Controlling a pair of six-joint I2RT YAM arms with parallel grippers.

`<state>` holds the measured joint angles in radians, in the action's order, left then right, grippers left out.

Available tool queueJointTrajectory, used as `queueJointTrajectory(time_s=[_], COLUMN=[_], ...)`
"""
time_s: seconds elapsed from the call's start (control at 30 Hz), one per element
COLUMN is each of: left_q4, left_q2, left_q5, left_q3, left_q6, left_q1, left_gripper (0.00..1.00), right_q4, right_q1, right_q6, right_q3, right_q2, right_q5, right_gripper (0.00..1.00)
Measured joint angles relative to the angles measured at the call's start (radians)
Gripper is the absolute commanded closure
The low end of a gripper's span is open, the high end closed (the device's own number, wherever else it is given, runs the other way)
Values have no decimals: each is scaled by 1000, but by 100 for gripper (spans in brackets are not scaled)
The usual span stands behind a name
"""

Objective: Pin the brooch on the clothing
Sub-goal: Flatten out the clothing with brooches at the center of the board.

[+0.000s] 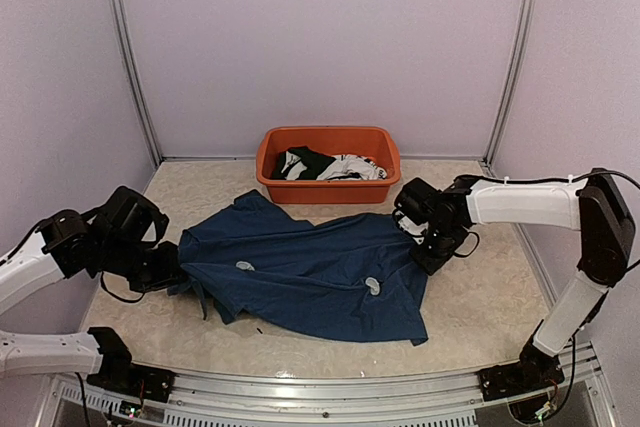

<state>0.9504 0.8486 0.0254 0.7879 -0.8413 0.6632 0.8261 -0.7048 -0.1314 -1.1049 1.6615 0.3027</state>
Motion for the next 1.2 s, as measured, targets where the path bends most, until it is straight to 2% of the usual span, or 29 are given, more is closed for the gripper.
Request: queueJointTrajectory(time_s=[0.1,0.27,0.33,0.4,0.57,0.7,0.83,1.0,1.2], left_q4=[0,0,0,0,7,12,-5,-115,-270], left_q2=[0,0,-2,-8,-45,-111,-146,-55,102], left_q5=[-6,-37,-50,-59,-89,-89,-93,-91,-76], left_q3=[0,-1,-1,-1,-1,-1,0,-49,-113], left_q6=[0,0,-3,-9,-29,-47,-54,-73,-101], left_q1=[0,-1,-1,-1,-1,-1,0,58,148], left_gripper=[100,99,76,57,37,36,36,37,43], right_q4=[40,88,87,79,20,-78,-174,-279,-403], right_q1=[8,14,14,14,14,14,14,14,14], right_q6=[17,33,22,4,-90,-212,-336,-505,-674], right_q3=[-39,-71,-78,-75,-13,115,258,443,549], right_q2=[26,62,53,23,-164,-340,-422,-476,-494], right_q5=[57,68,35,-13,-167,-288,-370,-411,-400], right_gripper=[74,50,45,43,44,48,51,50,49])
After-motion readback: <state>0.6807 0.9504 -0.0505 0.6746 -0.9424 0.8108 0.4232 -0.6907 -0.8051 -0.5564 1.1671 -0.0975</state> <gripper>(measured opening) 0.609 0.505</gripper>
